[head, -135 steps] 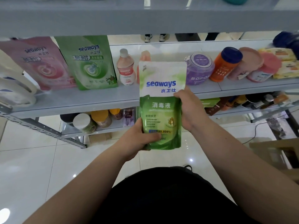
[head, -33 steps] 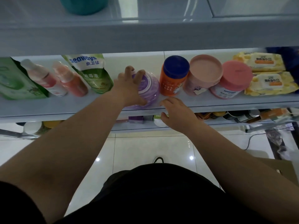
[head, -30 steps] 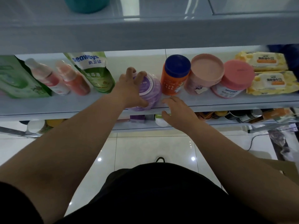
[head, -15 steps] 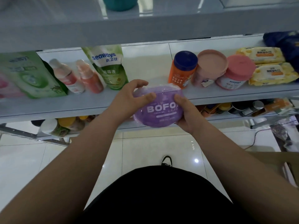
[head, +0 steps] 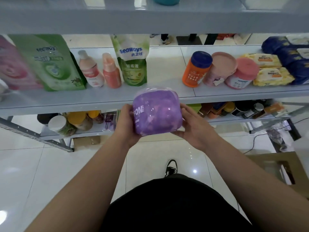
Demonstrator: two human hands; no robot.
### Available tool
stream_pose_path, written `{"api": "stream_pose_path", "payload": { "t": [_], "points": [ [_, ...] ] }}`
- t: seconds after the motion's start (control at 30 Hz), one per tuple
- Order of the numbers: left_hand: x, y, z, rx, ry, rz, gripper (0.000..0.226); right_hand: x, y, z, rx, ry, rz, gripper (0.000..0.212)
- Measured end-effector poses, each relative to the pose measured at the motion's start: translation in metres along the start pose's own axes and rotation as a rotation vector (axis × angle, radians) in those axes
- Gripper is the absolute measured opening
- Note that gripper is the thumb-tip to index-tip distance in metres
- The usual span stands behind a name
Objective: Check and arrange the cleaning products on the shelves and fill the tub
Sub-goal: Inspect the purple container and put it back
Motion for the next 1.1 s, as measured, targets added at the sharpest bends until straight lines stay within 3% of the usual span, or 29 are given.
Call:
{"api": "stream_pose_path", "payload": {
  "t": [0.1, 0.2, 0.33, 0.47, 0.6, 0.7, 0.83, 1.0, 1.1],
  "points": [
    [0.025, -0.007, -0.004, 0.057, 0.092, -0.11, 0.033, -0.034, -0.016, 0.01, 0.115, 0.056, 0.193, 0.099],
    [0.028, -0.014, -0.006, 0.022, 0.276, 0.001, 0.041, -0.049, -0.026, 0.017, 0.164, 0.315, 0.258, 0.115],
    [0.014, -0.029, -0.003, 0.054, 0.337, 0.135, 0.05, -0.043, -0.019, 0.014, 0.135, 0.296, 0.157, 0.105],
    [-0.002, -0.032, 0.006, 0.121, 0.433, 0.281, 0.087, -0.024, -0.01, 0.01, -0.03, 0.033, 0.037, 0.062],
    [-0.009, -0.023, 0.016, 0.06, 0.242, 0.216, 0.066, -0.009, 0.004, -0.012, -0.211, 0.0, 0.096, 0.054],
    [0.006, -0.019, 0.033, 0.111, 0.032, 0.032, 0.051, 0.0, 0.008, -0.027, -0.127, 0.083, 0.233, 0.06],
    [0.034, -0.008, 0.056, 0.1, -0.086, -0.122, 0.053, 0.008, 0.011, -0.039, 0.009, 0.159, 0.4, 0.079],
    [0.042, 0.004, 0.072, 0.064, 0.026, -0.131, 0.051, 0.023, 0.025, -0.063, -0.021, 0.089, 0.39, 0.064],
    [0.041, 0.01, 0.074, 0.025, 0.14, -0.099, 0.057, 0.038, 0.033, -0.071, 0.046, 0.077, 0.326, 0.063]
  ]
}}
Point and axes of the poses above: each hand's wrist, its own y-axis towards the middle knuckle, its own z-axis out of the palm, x = y × z, the point moved 6 cm from there along y, towards the middle knuckle, and after that the axes turned 9 degrees about -x, right-handed, at the moved point
